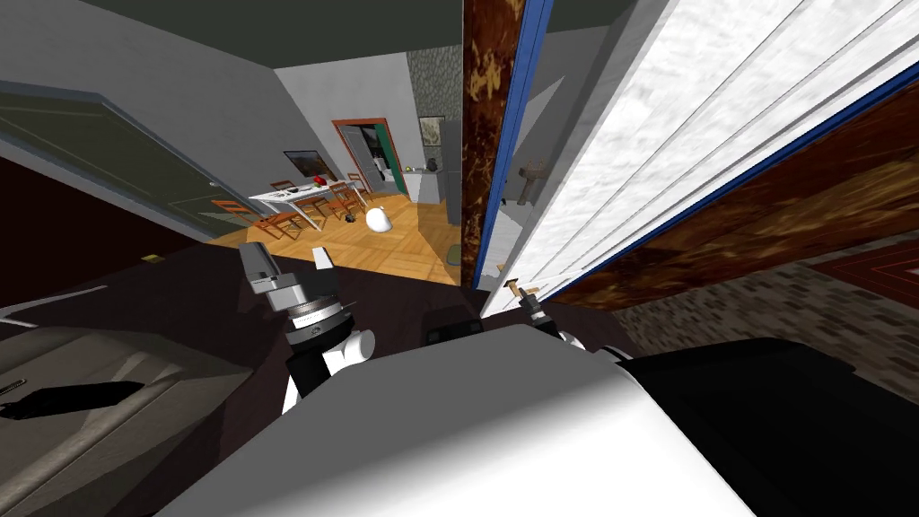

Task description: Pull the door open

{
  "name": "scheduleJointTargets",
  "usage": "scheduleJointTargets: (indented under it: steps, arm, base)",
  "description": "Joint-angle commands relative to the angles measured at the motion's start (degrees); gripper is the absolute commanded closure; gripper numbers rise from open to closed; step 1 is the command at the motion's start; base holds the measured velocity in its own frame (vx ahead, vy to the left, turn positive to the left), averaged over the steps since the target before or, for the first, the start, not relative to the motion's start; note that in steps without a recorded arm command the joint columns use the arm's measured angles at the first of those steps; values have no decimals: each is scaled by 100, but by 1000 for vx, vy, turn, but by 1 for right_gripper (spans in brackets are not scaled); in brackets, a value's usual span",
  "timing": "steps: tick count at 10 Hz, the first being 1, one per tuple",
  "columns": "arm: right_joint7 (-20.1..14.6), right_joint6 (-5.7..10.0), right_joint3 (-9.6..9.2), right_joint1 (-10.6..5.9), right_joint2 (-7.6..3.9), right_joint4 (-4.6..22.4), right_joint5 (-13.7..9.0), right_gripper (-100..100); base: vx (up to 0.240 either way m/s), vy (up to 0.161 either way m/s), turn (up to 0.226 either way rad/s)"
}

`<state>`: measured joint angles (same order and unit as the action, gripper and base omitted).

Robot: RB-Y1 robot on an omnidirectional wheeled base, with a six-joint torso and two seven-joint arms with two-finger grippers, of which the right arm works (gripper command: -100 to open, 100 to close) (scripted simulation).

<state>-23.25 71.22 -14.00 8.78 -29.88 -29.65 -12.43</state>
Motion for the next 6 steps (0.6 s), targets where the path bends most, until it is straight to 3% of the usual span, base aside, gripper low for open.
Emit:
scheduleJointTargets:
  steps: [1, 3, 4, 6]
  arm:
    - [0, 0, 0, 0, 0, 0, 0, 100]
    - [2, -91, 93, -154, 84, 85, 126, 100]
    - [2, -91, 93, -154, 84, 85, 126, 100]
    - [13, -220, 215, -352, 176, 162, 269, 100]
  base:
    - [-72, -20, 17]
    - [-195, -66, 136]
    - [-136, -29, 55]
    - [-180, -52, 130]
